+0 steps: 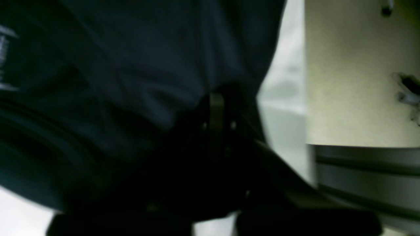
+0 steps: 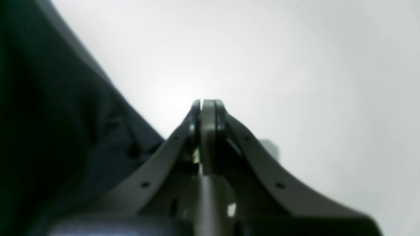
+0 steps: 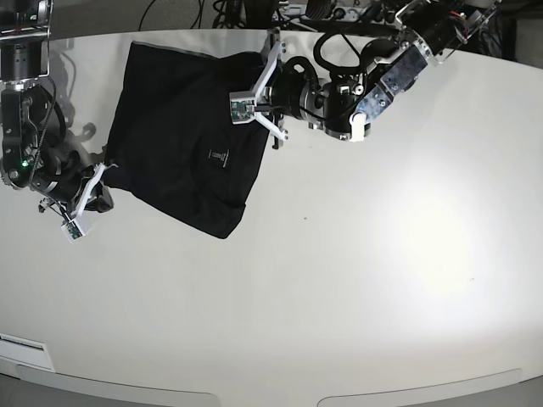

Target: Fold the T-shirt properly

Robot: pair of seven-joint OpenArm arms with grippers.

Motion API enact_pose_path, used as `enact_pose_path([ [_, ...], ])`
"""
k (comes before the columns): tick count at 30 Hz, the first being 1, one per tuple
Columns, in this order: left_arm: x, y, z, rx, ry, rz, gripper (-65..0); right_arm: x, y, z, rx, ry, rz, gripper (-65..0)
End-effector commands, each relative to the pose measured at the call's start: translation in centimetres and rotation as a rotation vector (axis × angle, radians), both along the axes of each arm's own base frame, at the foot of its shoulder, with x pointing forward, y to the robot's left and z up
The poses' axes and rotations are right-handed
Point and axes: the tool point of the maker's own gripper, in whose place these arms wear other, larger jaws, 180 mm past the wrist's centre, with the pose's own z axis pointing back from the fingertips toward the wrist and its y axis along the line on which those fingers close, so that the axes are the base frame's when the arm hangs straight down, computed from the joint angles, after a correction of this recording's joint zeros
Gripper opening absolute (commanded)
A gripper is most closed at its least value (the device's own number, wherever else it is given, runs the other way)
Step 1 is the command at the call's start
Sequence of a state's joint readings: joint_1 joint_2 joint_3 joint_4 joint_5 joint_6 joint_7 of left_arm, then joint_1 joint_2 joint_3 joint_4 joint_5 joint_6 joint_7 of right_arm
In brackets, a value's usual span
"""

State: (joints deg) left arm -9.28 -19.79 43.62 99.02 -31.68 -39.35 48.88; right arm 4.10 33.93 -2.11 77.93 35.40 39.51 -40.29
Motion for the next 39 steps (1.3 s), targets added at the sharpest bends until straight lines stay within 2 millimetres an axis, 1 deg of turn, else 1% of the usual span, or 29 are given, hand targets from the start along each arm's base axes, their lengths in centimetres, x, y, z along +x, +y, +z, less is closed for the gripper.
enact_pose_path([
  [1,2.5,1.9,-1.1,0.1,-0.066,0.034,-65.0,0.1,-0.3,0.9,-0.005,-0.007,0.013,-65.0],
  [3,4.8,3.4,-2.2,0.153,-0.096,0.06,-65.0,-1.1,0.3,1.0,0.029,0.017,0.015,-65.0],
  [5,6.9,4.8,-2.8,0.186,-0.112,0.092,-65.0,-2.7,0.8,1.0,0.052,0.032,0.016,-65.0],
  [6,8.0,5.4,-3.0,0.197,-0.124,0.108,-65.0,-3.6,1.0,1.1,0.056,0.036,0.018,-65.0],
  [8,10.1,5.9,-3.0,0.19,-0.147,0.14,-65.0,-5.2,1.0,1.2,0.057,0.042,0.003,-65.0],
  [9,11.3,6.0,-2.6,0.173,-0.158,0.157,-65.0,-5.8,1.1,1.4,0.057,0.038,-0.013,-65.0],
  [12,14.5,5.4,-1.2,0.107,-0.206,0.195,-65.0,-7.4,1.8,2.2,0.07,0.02,-0.034,-65.0],
  [14,16.0,5.1,-0.4,0.096,-0.261,0.194,-65.0,-8.7,2.6,2.7,0.082,0.006,-0.039,-65.0],
  [17,17.7,4.9,1.0,0.078,-0.337,0.187,-65.0,-10.3,4.0,3.4,0.115,-0.01,-0.063,-65.0],
  [18,18.3,4.9,1.5,0.078,-0.354,0.193,-65.0,-10.7,4.4,3.7,0.127,-0.016,-0.071,-65.0],
  [20,19.8,5.1,2.6,0.075,-0.382,0.236,-65.0,-10.6,4.9,4.4,0.141,-0.043,-0.084,-65.0],
  [21,20.6,5.2,3.2,0.076,-0.385,0.273,-65.0,-10.3,4.7,4.7,0.13,-0.063,-0.09,-65.0],
  [23,21.8,5.7,4.1,0.084,-0.363,0.362,-65.0,-9.3,4.1,6.2,0.123,-0.126,-0.117,-65.0],
  [25,22.1,6.3,5.0,0.088,-0.316,0.428,-65.0,-8.5,3.6,8.4,0.151,-0.198,-0.152,-65.0],
  [27,21.6,6.3,6.6,0.042,-0.255,0.455,-65.0,-8.0,3.8,11.1,0.229,-0.264,-0.164,-65.0],
  [30,20.8,6.1,10.2,-0.096,-0.19,0.466,-65.0,-8.2,5.0,15.5,0.36,-0.394,-0.095,-65.0],
  [32,20.0,6.4,13.2,-0.213,-0.138,0.481,-65.0,-8.6,4.8,17.7,0.438,-0.443,-0.121,-65.0],
  [34,18.5,7.1,15.4,-0.313,-0.09,0.48,-65.0,-9.5,4.5,18.5,0.489,-0.432,-0.138,-65.0],
  [35,17.7,7.6,16.0,-0.347,-0.08,0.476,-65.0,-10.0,4.4,18.5,0.505,-0.418,-0.146,-65.0],
  [37,16.0,8.9,16.2,-0.393,-0.047,0.504,-65.0,-11.3,4.2,18.6,0.54,-0.393,-0.169,-65.0],
  [39,14.0,10.3,15.6,-0.431,0.008,0.551,-65.0,-12.8,4.0,18.6,0.563,-0.366,-0.192,-65.0],
])
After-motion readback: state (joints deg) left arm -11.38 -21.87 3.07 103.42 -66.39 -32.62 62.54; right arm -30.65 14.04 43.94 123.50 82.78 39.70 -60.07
